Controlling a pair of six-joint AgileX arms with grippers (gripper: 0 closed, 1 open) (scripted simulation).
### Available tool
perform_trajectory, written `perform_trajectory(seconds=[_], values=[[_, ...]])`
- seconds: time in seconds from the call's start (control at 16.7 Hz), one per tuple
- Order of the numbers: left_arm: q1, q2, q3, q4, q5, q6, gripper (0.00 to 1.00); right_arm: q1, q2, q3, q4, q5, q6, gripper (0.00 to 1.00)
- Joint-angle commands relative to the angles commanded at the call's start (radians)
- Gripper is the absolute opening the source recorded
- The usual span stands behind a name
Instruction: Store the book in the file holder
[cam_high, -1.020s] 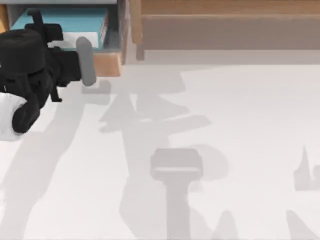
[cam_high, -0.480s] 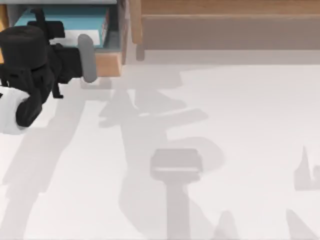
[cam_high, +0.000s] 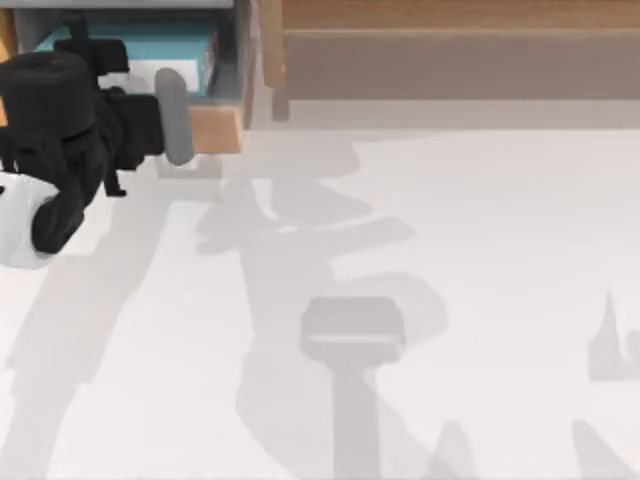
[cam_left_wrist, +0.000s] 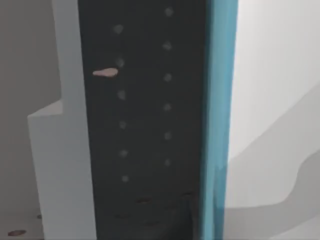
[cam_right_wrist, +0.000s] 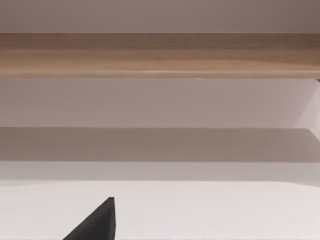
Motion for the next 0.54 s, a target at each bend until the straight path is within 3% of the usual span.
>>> perform_trajectory(seconds=[0.18,0.54], values=[[0.000,0.000,0.000,0.000,0.000,0.000,0.98,0.000,0.000,0.000,0.000,0.000,0.000,1.00],[0.000,0.000,0.000,0.000,0.000,0.000,1.00,0.000,0.000,0.000,0.000,0.000,0.000,1.00]])
